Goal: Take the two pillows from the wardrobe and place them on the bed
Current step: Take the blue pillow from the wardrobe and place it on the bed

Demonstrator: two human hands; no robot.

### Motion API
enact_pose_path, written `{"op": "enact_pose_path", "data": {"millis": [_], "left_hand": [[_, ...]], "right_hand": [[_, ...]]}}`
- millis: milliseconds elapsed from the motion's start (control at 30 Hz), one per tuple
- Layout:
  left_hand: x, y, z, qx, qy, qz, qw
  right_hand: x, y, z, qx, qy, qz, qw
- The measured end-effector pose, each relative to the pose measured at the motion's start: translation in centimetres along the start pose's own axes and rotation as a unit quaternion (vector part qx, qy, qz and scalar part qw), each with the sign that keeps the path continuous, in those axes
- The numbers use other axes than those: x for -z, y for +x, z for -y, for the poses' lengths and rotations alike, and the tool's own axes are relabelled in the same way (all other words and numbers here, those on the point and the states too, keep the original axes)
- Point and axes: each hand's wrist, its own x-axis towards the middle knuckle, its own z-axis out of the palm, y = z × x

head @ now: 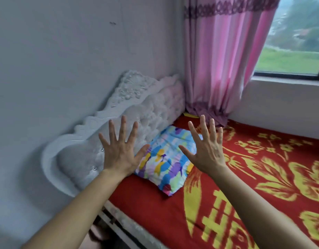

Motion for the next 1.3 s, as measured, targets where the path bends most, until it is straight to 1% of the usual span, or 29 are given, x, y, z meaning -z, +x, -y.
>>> {"op": "enact_pose_path", "data": {"millis": [100, 200, 300, 367, 433, 533, 600, 700, 767, 900, 1000, 1167, 1233, 1300], "left_hand": [[3.7, -5.2, 1.5, 0.036, -0.001, -0.021, 0.999], [6.8, -12.8, 3.3, 0.059, 0.019, -0.046, 0.997], [9.7, -22.7, 5.8, 0.078, 0.054, -0.076, 0.993], [11.7, -29.7, 7.8, 0.102, 0.083, -0.083, 0.988], [14.2, -36.4, 10.2, 0.139, 0.120, -0.077, 0.980], [18.9, -45.6, 13.3, 0.229, 0.173, -0.050, 0.957], [22.0, -51.5, 14.5, 0.290, 0.204, -0.037, 0.934], [26.2, -59.3, 15.3, 0.369, 0.243, -0.021, 0.897], [28.7, -63.7, 15.0, 0.418, 0.263, -0.010, 0.869], [32.9, -70.5, 13.5, 0.504, 0.285, 0.011, 0.815], [35.5, -74.4, 12.4, 0.535, 0.307, 0.023, 0.787], [37.6, -78.4, 12.3, 0.551, 0.323, 0.039, 0.769], [37.1, -79.2, 12.5, 0.553, 0.317, 0.039, 0.769], [36.2, -79.3, 12.9, 0.551, 0.303, 0.045, 0.776]], "right_hand": [[1.7, -2.3, 3.5, 0.037, 0.021, -0.010, 0.999], [2.9, -5.9, 8.3, 0.085, 0.059, -0.008, 0.995], [3.3, -11.3, 14.9, 0.140, 0.108, 0.032, 0.984], [3.5, -15.2, 19.9, 0.202, 0.132, 0.057, 0.969], [4.0, -19.0, 25.4, 0.263, 0.156, 0.069, 0.950], [5.9, -24.8, 33.3, 0.333, 0.204, 0.089, 0.916], [7.5, -28.7, 37.9, 0.393, 0.235, 0.091, 0.884], [10.1, -33.8, 43.6, 0.486, 0.268, 0.068, 0.829], [11.9, -36.5, 46.8, 0.528, 0.292, 0.060, 0.795], [14.9, -41.6, 52.0, 0.573, 0.325, 0.067, 0.749], [17.0, -45.0, 54.9, 0.595, 0.332, 0.080, 0.727], [18.8, -49.7, 56.8, 0.619, 0.332, 0.087, 0.706], [18.5, -50.7, 56.5, 0.628, 0.319, 0.087, 0.704], [17.8, -51.1, 55.9, 0.630, 0.301, 0.093, 0.710]]}}
